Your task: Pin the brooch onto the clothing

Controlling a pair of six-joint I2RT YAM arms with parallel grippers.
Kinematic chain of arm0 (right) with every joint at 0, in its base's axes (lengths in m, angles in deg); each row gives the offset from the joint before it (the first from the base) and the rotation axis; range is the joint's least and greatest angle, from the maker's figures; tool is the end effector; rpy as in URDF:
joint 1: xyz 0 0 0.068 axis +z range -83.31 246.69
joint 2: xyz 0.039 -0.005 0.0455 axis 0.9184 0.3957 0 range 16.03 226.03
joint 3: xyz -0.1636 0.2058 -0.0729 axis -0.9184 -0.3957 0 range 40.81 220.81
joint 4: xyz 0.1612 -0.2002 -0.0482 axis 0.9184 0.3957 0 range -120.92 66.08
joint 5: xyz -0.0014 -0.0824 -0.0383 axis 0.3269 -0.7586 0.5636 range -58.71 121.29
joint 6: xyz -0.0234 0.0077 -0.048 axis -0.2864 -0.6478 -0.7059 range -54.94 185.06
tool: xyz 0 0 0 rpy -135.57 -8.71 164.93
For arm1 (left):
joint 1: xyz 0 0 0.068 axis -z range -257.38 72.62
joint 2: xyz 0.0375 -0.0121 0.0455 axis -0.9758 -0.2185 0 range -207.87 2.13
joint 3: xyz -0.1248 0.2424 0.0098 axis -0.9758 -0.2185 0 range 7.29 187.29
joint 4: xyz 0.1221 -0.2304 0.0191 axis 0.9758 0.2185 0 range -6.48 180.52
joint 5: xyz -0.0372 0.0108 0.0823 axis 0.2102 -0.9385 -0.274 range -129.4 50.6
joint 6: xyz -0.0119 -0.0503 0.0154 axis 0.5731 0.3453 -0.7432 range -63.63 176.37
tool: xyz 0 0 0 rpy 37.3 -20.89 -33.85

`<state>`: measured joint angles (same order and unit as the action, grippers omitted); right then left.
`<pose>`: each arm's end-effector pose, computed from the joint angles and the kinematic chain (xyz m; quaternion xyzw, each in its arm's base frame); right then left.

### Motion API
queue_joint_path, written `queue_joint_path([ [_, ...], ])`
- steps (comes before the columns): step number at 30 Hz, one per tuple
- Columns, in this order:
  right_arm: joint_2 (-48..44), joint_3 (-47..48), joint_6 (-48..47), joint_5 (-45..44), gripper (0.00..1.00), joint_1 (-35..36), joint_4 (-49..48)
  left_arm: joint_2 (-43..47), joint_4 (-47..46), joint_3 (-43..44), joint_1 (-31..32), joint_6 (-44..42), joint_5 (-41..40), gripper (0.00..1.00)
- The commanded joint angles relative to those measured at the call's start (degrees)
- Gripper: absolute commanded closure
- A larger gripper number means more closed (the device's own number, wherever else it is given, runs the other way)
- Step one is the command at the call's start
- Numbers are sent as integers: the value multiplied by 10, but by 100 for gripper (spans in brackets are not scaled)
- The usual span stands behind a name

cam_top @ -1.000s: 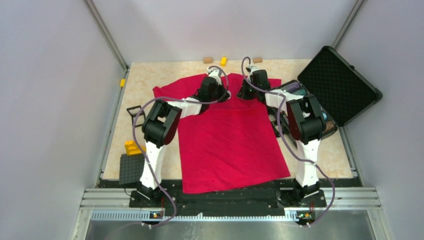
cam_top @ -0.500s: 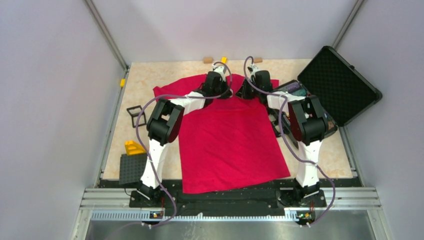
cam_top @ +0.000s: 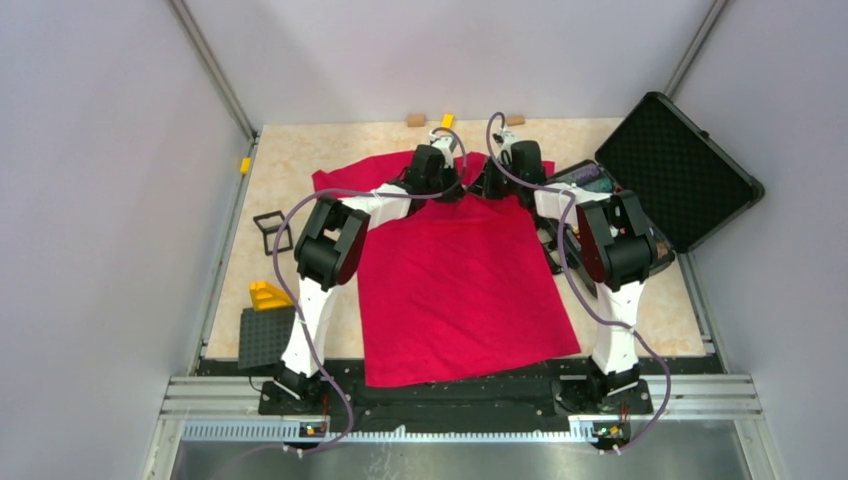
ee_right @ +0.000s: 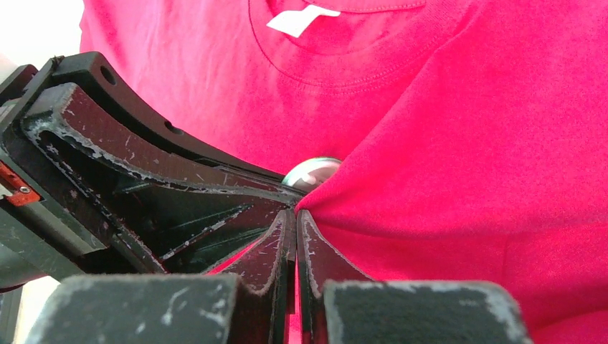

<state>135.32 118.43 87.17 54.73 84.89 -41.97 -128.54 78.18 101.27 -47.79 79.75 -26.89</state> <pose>0.4362 0.1583 0.1713 -0.0716 0.8535 0.3327 0.3945 0.4460 -0.2621 0.1589 0.1002 0.8625 -0.3021 0.3934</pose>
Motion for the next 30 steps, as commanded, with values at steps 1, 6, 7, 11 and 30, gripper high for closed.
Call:
queue_joint_path([
  [1,-17,27,-23,25,100,-6,-13,10,-20,4,2,-17,33,100],
  [6,11,43,-38,34,100,-8,9,32,-89,-42,-3,-7,76,100],
  [7,17,45,-41,36,100,-9,12,37,-103,-51,-4,-5,84,100],
  [11,29,44,-51,42,100,-15,16,51,-151,-78,-8,0,116,100],
  [30,-63,-42,-96,76,56,-18,-5,48,-178,-84,-30,67,147,100],
])
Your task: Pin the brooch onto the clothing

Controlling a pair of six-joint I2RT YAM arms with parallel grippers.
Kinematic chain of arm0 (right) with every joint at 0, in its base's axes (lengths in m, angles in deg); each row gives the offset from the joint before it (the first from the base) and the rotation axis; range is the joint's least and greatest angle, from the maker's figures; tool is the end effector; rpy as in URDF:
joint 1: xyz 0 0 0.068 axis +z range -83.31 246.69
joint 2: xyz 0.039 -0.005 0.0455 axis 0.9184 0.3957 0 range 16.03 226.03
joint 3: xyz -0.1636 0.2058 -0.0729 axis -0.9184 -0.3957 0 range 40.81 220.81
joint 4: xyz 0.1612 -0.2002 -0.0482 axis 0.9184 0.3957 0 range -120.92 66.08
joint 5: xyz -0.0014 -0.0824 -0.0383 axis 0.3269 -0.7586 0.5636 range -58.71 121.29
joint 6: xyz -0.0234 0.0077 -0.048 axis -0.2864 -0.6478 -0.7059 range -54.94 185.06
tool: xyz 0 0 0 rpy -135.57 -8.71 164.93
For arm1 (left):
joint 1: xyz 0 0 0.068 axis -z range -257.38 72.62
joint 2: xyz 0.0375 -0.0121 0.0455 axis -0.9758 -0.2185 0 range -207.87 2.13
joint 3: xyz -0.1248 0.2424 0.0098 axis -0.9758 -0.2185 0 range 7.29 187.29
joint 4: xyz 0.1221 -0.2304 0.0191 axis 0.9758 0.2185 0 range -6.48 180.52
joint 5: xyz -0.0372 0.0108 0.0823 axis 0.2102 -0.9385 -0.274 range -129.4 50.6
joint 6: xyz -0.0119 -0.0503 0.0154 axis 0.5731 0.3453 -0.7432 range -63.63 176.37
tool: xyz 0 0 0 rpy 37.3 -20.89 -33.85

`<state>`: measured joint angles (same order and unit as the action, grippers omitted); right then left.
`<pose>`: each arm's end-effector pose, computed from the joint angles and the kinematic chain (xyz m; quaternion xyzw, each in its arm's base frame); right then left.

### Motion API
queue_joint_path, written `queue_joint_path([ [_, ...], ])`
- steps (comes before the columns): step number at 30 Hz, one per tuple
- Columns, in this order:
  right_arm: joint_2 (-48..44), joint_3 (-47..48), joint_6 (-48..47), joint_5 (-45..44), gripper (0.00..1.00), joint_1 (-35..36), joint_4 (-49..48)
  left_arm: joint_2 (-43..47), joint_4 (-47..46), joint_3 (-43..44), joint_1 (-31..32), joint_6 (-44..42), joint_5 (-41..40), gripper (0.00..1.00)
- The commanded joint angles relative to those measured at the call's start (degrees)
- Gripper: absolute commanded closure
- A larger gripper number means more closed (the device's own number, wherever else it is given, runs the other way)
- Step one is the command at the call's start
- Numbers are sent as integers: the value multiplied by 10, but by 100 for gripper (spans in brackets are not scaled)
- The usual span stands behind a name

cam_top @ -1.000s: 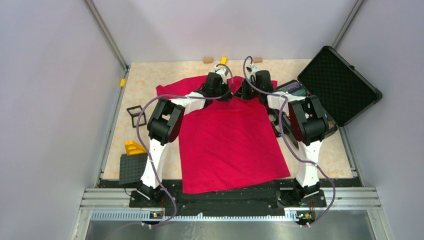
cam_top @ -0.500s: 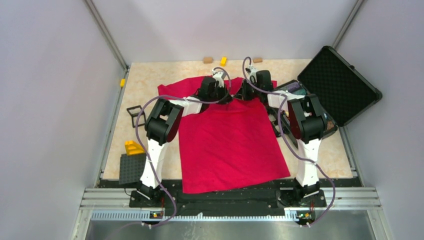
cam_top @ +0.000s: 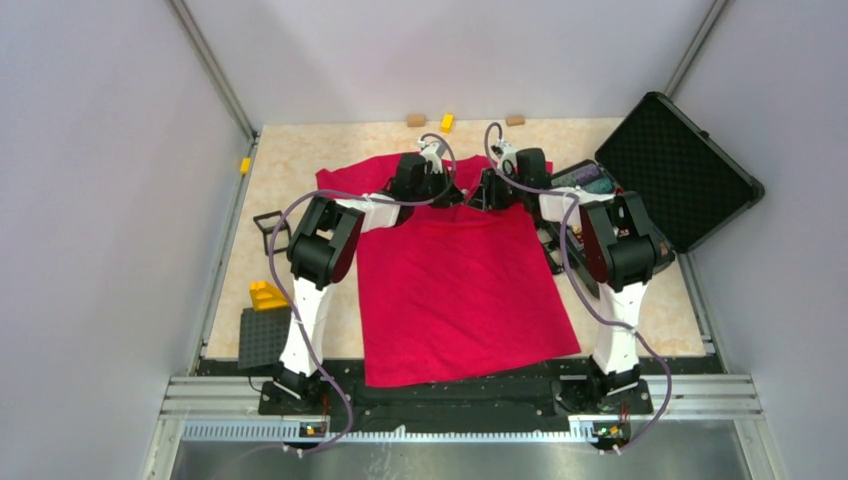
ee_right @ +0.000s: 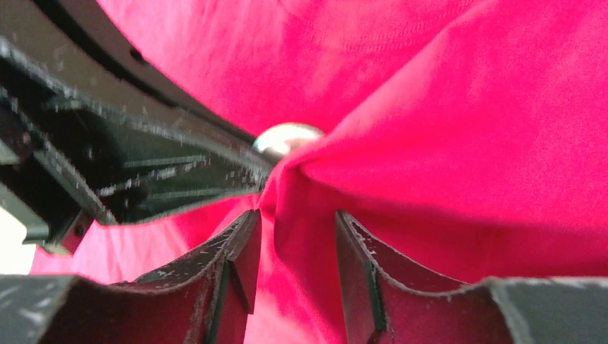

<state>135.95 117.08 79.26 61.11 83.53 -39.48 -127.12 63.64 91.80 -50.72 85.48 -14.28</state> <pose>0.4315 0.1491 0.1563 -0.1384 0.8545 0.3392 0.3682 0.4398 -0.2377 0.1434 0.0995 0.8249 -0.4077 0.3788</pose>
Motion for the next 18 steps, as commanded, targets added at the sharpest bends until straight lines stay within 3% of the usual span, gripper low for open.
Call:
queue_joint_path([
  [1,-76,-35,-20,12,54,-5,-33,34,-31,12,-1,11,22,100],
  [7,-65,-43,-33,11,55,-4,-34,35,-32,12,-1,13,25,100],
  [11,-47,-30,-36,12,61,-3,-33,35,-36,10,0,9,34,100],
  [14,-35,-21,-38,15,70,-4,-29,35,-45,6,0,9,46,100],
  [18,-24,-18,-35,22,96,-4,-35,36,-69,0,0,2,78,100],
])
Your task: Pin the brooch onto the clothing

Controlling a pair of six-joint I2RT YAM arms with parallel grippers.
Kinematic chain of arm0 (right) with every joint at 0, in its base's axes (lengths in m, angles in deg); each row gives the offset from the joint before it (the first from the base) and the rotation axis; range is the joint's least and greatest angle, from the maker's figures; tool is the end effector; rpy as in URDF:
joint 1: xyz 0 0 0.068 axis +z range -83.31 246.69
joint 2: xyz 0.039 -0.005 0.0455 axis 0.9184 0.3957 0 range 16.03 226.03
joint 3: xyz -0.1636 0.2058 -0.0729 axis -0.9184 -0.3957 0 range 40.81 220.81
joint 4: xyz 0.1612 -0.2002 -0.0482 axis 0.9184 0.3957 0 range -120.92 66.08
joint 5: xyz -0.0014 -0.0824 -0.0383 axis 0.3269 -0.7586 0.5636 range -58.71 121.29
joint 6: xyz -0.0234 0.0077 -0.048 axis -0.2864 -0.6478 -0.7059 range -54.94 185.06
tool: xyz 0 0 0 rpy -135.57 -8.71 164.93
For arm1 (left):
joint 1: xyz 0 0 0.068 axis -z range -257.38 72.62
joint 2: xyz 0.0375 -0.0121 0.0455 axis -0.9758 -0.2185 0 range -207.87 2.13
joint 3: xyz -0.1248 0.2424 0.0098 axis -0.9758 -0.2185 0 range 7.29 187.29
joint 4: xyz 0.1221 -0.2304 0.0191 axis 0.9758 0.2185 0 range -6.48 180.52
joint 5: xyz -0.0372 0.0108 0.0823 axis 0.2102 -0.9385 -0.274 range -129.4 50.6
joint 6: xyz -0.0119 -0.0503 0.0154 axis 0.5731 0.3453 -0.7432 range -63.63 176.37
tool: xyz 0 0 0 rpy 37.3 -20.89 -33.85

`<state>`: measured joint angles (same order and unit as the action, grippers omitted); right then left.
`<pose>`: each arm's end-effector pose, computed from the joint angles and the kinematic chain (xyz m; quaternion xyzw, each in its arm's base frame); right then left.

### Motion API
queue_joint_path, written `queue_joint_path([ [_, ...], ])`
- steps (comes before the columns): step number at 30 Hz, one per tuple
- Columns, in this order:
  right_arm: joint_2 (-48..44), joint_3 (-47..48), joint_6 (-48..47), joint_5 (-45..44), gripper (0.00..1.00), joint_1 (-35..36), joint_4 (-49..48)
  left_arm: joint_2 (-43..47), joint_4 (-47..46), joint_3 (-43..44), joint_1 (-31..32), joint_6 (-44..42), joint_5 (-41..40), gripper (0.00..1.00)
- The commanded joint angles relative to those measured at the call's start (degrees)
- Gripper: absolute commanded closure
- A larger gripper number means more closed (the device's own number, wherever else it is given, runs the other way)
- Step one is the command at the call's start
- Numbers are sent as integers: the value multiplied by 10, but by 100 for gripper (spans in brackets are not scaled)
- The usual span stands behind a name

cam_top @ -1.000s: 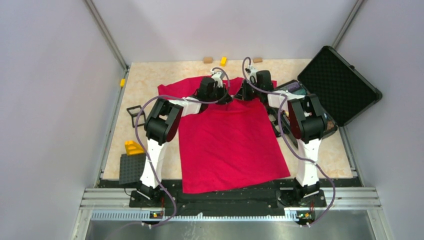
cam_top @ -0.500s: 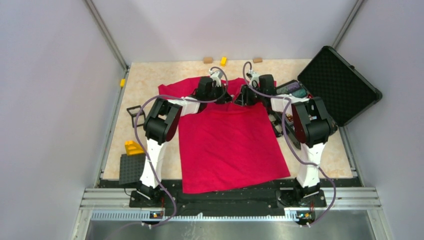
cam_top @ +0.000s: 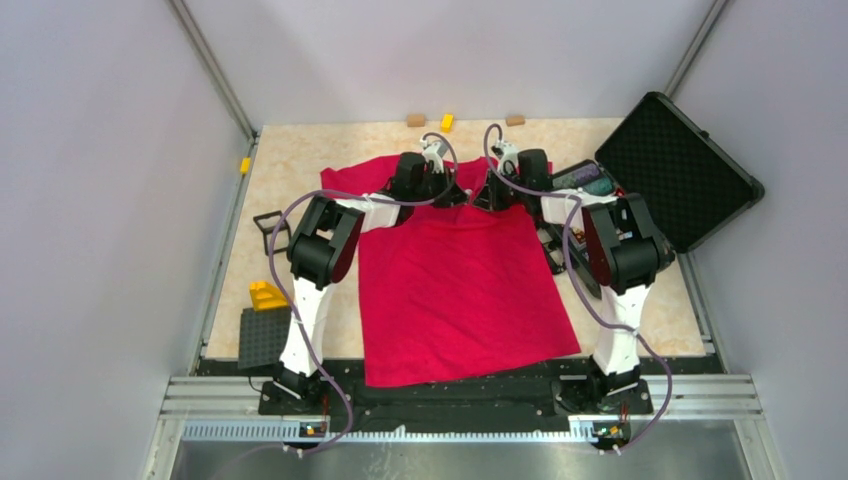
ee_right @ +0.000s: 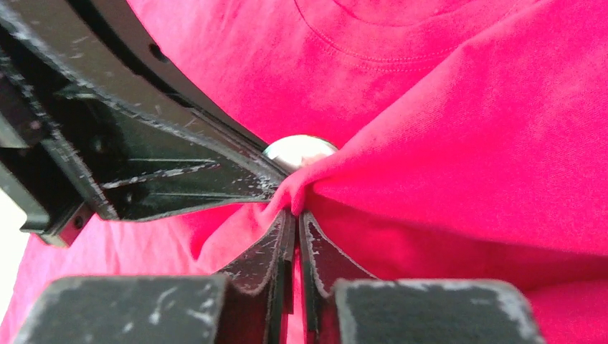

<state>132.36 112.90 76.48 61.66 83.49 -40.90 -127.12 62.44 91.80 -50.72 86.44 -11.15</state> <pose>0.4170 0.1447 0.1632 -0.1624 0.8465 0.3345 0.3811 0.4392 -0.2393 0.1458 0.1093 0.8154 -0.4318 0.3699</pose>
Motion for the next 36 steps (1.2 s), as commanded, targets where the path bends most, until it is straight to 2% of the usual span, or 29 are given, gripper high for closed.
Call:
queue_joint_path([
  [1,15,27,-6,18,100,-4,-19,36,-59,-1,0,-13,54,100],
  [17,40,62,-14,66,100,-6,31,48,-99,-25,0,-68,184,100],
  [36,101,152,-32,113,100,-11,163,59,-93,-23,8,-92,263,100],
])
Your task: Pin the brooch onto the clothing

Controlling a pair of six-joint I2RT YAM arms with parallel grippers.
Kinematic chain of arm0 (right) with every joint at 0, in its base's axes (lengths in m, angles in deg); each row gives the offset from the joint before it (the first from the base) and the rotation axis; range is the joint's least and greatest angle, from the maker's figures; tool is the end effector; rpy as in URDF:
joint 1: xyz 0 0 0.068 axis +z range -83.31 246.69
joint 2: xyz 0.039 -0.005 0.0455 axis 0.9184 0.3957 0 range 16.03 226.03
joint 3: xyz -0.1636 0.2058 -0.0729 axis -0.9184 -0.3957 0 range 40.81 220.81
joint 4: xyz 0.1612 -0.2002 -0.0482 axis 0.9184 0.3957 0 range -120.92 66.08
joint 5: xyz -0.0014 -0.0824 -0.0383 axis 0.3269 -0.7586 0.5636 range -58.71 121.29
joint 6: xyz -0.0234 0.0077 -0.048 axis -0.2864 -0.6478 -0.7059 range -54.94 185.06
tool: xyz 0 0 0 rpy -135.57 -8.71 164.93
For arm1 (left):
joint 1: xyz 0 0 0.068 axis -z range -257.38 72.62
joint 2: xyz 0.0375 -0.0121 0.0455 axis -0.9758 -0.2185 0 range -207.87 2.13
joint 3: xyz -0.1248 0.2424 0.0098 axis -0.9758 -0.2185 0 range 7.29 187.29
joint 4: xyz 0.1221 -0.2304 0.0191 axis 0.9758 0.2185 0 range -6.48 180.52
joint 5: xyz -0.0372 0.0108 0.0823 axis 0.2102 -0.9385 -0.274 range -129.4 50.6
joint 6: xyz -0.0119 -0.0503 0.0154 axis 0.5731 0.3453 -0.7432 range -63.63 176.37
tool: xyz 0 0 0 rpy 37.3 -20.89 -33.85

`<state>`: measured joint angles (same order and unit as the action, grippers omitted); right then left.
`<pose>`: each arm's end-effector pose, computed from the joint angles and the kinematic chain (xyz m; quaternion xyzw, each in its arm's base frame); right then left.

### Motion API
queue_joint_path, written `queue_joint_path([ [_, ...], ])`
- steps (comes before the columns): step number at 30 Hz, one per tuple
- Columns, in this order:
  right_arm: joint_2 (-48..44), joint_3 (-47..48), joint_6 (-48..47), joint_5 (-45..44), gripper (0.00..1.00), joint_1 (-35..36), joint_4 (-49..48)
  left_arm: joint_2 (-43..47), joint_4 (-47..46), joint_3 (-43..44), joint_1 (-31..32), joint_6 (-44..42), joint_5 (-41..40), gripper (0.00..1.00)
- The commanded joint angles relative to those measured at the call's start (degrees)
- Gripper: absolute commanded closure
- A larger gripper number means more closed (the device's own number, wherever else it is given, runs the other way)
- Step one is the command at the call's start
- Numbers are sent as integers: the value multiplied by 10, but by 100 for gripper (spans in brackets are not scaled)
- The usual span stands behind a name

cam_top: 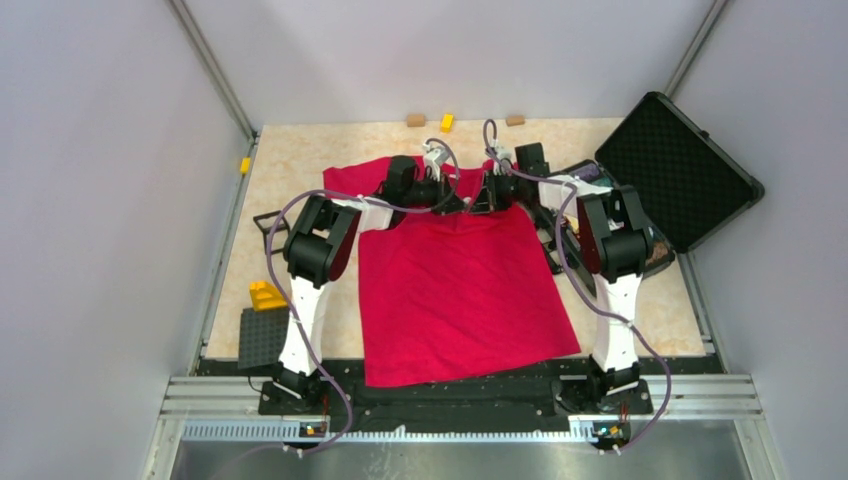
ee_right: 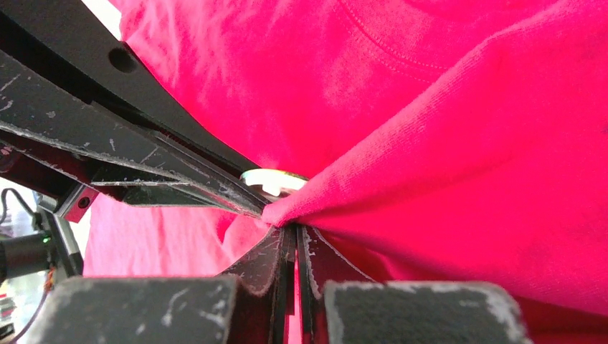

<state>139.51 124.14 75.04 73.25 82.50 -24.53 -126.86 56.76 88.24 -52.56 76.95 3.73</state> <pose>0.4368 0.1484 0.1487 -0.1765 0.8595 0.4013 0.2628 0.4325 -0.2268 0.1403 0.2357 0.7595 -0.4824 0.3672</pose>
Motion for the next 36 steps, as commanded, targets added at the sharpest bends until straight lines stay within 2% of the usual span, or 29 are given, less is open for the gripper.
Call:
queue_joint_path([
  [1,33,45,-19,-4,100,-1,8,57,-32,15,29,0,116,100],
  [16,63,90,-30,-8,100,-2,85,74,-26,21,48,-10,118,100],
  [36,72,106,-35,-1,100,-2,115,109,-135,-33,48,51,72,100],
])
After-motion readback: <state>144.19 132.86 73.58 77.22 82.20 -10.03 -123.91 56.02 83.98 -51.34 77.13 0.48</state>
